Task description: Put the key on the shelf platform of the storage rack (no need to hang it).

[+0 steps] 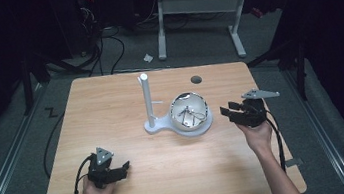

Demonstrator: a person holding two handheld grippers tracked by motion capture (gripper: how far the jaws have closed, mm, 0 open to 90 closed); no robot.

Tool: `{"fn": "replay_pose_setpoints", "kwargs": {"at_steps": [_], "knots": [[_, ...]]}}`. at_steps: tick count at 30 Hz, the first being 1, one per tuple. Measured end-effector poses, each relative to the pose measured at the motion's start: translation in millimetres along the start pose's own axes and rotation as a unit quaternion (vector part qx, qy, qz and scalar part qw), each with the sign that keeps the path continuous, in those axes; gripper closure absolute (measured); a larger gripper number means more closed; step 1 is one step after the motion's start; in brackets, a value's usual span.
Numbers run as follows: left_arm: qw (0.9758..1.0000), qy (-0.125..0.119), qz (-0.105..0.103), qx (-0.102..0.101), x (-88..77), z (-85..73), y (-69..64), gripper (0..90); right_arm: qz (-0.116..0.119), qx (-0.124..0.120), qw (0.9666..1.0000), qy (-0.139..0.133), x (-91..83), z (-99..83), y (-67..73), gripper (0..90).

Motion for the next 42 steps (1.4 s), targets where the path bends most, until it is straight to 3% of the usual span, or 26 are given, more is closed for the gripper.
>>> {"fn": "replay_pose_setpoints", "kwargs": {"at_steps": [11, 16, 28, 42], "knots": [[1.0, 0.0, 0.002, 0.001, 0.2, 0.0, -0.3, 20.4, 0.0, 0.019, 0.9998, -0.008, -15.6, -15.6, -8.3, 54.0], [1.0, -0.001, 0.002, 0.0, 0.2, 0.0, -0.3, 20.4, -0.002, 0.016, 0.9998, -0.011, -22.5, -21.9, -6.9, 53.8], [1.0, 0.0, 0.001, 0.001, 0.0, 0.0, -0.1, 20.4, -0.003, 0.033, 0.9994, -0.013, -27.7, -39.0, -10.8, 53.6], [1.0, 0.0, 0.002, 0.001, 0.1, 0.0, -0.2, 20.3, 0.01, 0.026, 0.9996, -0.01, -35.2, -54.0, 2.8, 53.7]]}}
Point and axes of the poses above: each handheld gripper's, and its own axes: x roughly forward along the jaws, z roughly out of its top, y roughly to its left, the point moved 1 cm from there along x, roughly forward along the jaws, and after that the axes turned 2 degrees about z, right-handed, at the moved point
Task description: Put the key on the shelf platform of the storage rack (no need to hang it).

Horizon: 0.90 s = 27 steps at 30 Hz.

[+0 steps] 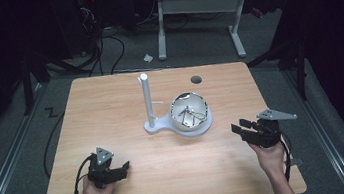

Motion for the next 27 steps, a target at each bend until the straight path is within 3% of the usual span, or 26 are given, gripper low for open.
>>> {"fn": "replay_pose_setpoints", "kwargs": {"at_steps": [27], "knots": [[1.0, 0.0, 0.0, 0.0, 0.0, 0.0, -0.1, 20.3, 0.027, -0.002, 0.9995, 0.018, 17.5, -26.5, 18.4, 53.9]]}}
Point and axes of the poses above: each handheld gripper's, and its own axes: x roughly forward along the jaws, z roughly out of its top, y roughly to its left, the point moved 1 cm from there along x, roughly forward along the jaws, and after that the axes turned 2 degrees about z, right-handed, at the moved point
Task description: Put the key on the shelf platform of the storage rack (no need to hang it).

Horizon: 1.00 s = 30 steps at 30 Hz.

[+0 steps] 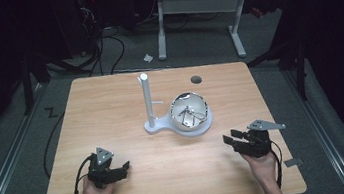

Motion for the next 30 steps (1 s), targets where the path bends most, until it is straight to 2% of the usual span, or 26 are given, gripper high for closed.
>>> {"fn": "replay_pose_setpoints", "kwargs": {"at_steps": [13, 30], "knots": [[1.0, 0.0, 0.0, 0.0, 0.0, 0.0, 0.0, 20.3, 0.015, -0.005, 0.9998, 0.014, 14.8, -12.2, 9.5, 54.0], [1.0, 0.0, 0.0, 0.0, -0.1, -0.1, 0.0, 20.3, 0.025, -0.015, 0.9994, 0.02, 32.0, -19.6, 24.2, 54.1]]}}
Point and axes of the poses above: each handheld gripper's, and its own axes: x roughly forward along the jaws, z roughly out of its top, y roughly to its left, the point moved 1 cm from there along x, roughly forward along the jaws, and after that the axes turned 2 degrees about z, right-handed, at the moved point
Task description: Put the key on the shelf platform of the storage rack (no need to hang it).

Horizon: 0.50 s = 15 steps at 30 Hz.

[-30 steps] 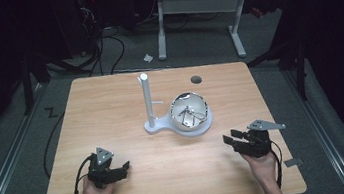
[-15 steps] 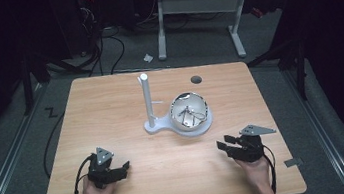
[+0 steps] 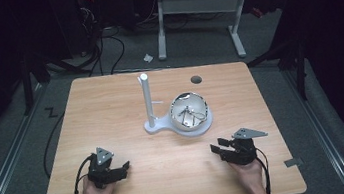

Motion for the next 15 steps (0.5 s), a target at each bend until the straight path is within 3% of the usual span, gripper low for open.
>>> {"fn": "replay_pose_setpoints", "kwargs": {"at_steps": [15], "knots": [[1.0, 0.0, 0.0, 0.0, 0.0, 0.0, 0.0, 20.3, -0.004, -0.021, 0.9997, 0.015, 12.8, -6.5, 11.0, 53.6]]}}
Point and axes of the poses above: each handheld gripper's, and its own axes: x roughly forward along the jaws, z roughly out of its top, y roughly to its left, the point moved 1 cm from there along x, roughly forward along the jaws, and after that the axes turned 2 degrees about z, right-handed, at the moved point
